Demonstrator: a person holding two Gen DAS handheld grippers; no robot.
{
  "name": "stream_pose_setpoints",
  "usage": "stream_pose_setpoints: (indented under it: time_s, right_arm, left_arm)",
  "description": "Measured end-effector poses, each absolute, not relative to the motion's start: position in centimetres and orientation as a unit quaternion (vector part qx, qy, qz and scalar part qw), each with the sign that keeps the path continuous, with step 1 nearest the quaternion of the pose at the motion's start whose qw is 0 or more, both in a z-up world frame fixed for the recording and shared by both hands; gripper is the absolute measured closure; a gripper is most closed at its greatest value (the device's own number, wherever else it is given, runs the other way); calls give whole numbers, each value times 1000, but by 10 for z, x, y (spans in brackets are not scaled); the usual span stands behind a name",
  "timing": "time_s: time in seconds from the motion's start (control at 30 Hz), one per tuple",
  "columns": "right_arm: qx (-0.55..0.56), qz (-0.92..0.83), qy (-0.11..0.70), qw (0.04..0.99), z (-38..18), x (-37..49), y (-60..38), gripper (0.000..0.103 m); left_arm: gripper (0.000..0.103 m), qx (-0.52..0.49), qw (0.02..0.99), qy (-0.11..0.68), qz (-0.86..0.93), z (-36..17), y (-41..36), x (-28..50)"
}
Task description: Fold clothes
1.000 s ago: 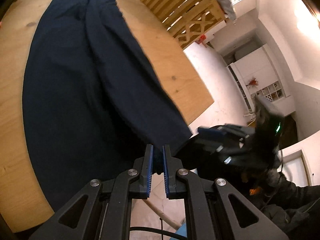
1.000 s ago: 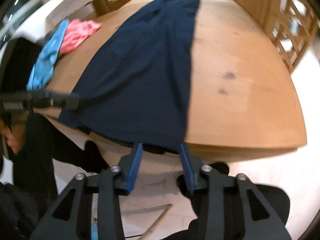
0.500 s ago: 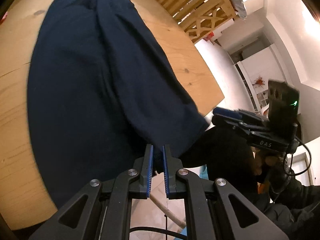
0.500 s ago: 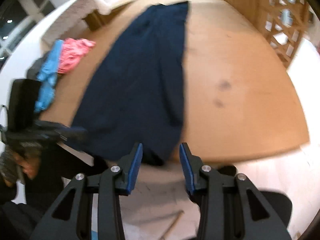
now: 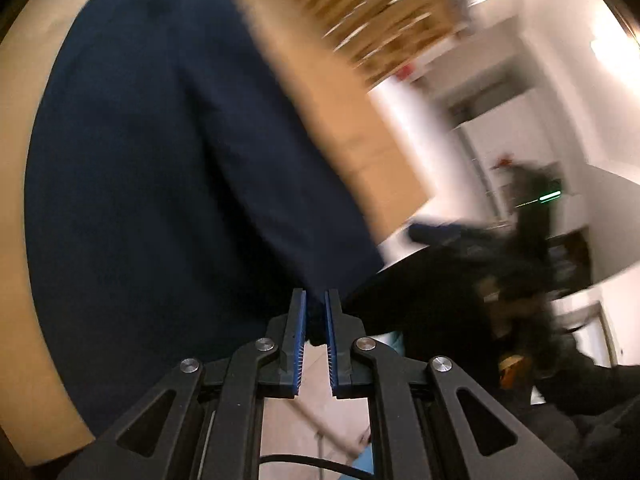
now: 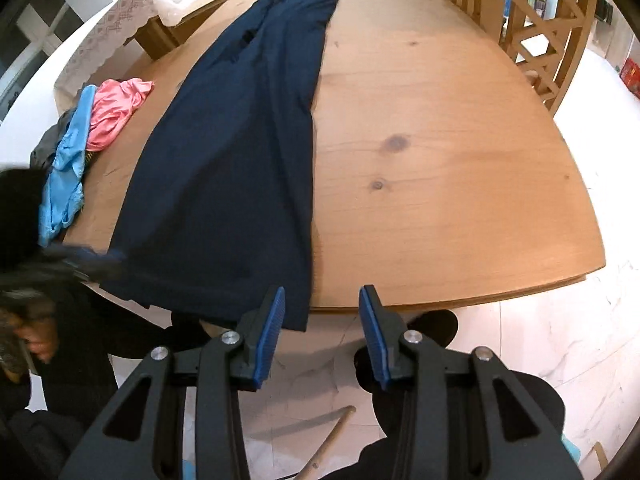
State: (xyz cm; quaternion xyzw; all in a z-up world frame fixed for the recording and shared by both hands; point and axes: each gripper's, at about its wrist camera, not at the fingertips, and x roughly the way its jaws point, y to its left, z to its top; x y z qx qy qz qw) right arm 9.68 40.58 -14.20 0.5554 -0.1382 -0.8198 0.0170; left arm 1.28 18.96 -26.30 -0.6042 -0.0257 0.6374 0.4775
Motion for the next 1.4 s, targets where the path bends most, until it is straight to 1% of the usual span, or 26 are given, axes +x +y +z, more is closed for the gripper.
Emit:
stream_pose_setpoints:
  time_s: [0.07,0.17,0.27,0.33,0.4,0.43,0.5,0.57,0.67,0.8,0.9,0.93,0.97,1.1,1.13,1.17,1.23,1.27,1.3,1.4]
  right_arm:
    - [553,-822,-133,25,-143,91,400,65]
    - [549,-825,-120,54,-143,79,378,65]
    - [564,-819,-78,73,-154,65,344,65]
    - [591,-802,-39,75,-162,63,337,64]
    - [599,-797,-7,74,-159,66,333,65]
    - [599,-798,-5,70,-154,67,335,65]
    - [583,-808,-19,79,-141,65,336,65]
    - [563,-820,-30,97,-131,59,330,65]
    - [563,-820,-18,105,-140,46,318,65]
    - [584,-805,9,100,-161,37,310,65]
    - [588,-802,67,83,-165,44,313,64]
    - [591,-801,58,74,-165,46,322,62]
    - [597,-798,42,66,-165,46,333,61]
    - [613,-788,21,52,-162,45,348,61]
    - [605,-794,8,57,-157,48,350,61]
    - [593,-803,-10,63,-150,52,352,59]
    - [575,-816,-28,53,-143,60,357,59]
    - [569,-821,-34,40,-141,64,361,59]
    - [562,-826,-39,27,-140,69,365,59]
    - [568,-821,-60,2,-150,74,377,59]
  left_arm:
    - [95,-613,466,-22,637,-276,186,12]
    - [94,-607,467,-8,643,-274,185,14]
    - [94,-604,467,10,646,-271,186,17]
    - [94,-608,469,1,641,-270,180,21]
    - [94,-607,464,-6,645,-261,165,24]
    - [92,-600,461,-10,654,-255,155,24]
    - [86,-580,444,-10,683,-242,131,22]
    - [83,-565,408,5,717,-238,109,13]
    - [83,-572,379,8,727,-246,94,0]
    - [83,-575,396,28,715,-257,108,-7]
    - [85,-575,393,50,716,-261,114,-13]
    - [87,-573,392,51,717,-260,112,-15]
    - [91,-574,390,51,718,-261,109,-18]
    - [92,-578,376,40,723,-259,102,-19]
    - [91,-578,373,33,725,-257,99,-16]
    - [87,-576,371,21,728,-254,92,-13]
    - [80,-578,367,-3,729,-248,81,-7]
    - [73,-579,365,-14,729,-245,76,-4]
    - [71,-583,360,-18,728,-245,74,-1]
    - [71,-591,337,-4,733,-250,75,4]
